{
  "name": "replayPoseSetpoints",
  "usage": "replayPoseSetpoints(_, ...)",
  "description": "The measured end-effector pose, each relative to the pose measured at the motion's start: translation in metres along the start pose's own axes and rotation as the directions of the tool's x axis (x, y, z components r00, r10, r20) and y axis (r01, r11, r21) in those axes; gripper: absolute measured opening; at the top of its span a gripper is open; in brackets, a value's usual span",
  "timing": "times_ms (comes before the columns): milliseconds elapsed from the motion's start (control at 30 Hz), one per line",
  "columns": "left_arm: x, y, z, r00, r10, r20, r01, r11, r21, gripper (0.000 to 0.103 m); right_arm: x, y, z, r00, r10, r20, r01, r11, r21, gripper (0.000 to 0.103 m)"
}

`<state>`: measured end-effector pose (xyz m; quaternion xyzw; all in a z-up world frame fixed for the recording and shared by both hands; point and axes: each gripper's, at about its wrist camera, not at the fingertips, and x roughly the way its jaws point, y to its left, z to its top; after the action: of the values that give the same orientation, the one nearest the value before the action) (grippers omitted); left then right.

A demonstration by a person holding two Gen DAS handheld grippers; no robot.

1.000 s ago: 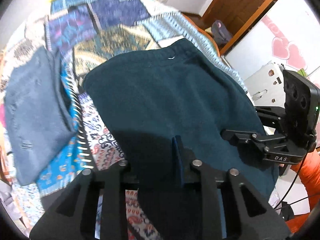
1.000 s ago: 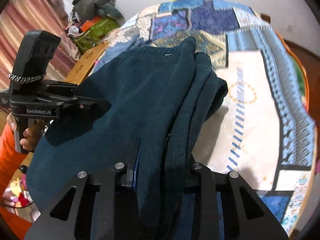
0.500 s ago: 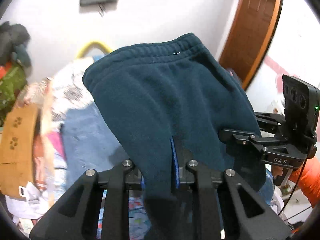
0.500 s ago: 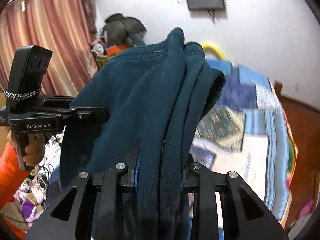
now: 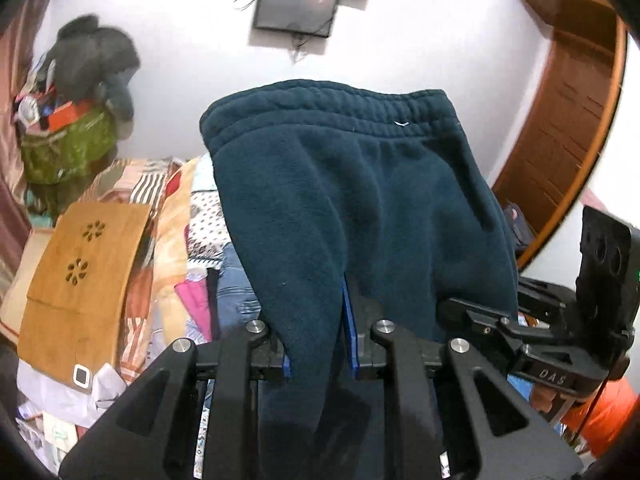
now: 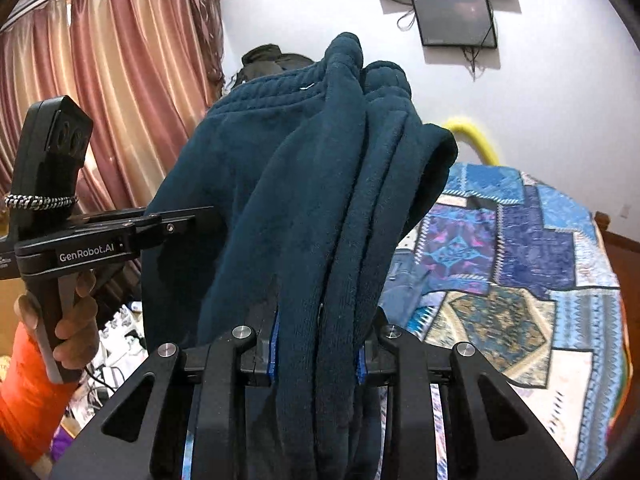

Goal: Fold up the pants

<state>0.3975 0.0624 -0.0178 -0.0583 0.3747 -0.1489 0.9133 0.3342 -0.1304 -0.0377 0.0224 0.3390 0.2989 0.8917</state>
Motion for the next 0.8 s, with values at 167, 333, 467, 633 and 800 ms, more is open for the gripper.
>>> replayPoseSetpoints(167, 0.041, 0.031, 0.002, 0.999, 0.032, -0.038, -0.034, 0.998, -0.046, 0.020, 0.045, -0.009, 0.007, 0.999, -0.007, -0.051, 0.007, 1.000, 0.011, 0.025)
replayPoseSetpoints(333, 0.093, 0.052, 0.002, 0.993, 0.059, -0.100, -0.064, 0.997, -0.047, 0.020, 0.091, -0.033, 0.009, 0.990, -0.014, -0.144, 0.026, 0.997, 0.078, 0.025)
replayPoseSetpoints(467, 0.137, 0.062, 0.002, 0.986, 0.082, -0.143, -0.090, 0.995, -0.052, 0.019, 0.122, -0.046, 0.009, 0.980, -0.044, -0.193, 0.060, 0.995, 0.074, 0.025)
replayPoseSetpoints(633, 0.194, 0.076, -0.004, 0.974, 0.070, -0.215, -0.086, 0.994, -0.067, 0.019, 0.158, -0.070, 0.004, 0.961, -0.070, -0.268, 0.090, 0.994, 0.062, 0.025)
replayPoseSetpoints(800, 0.238, 0.093, -0.020, 0.952, 0.087, -0.293, -0.114, 0.990, -0.078, 0.021, 0.181, -0.084, -0.015, 0.934, -0.118, -0.336, 0.135, 0.991, 0.026, 0.028)
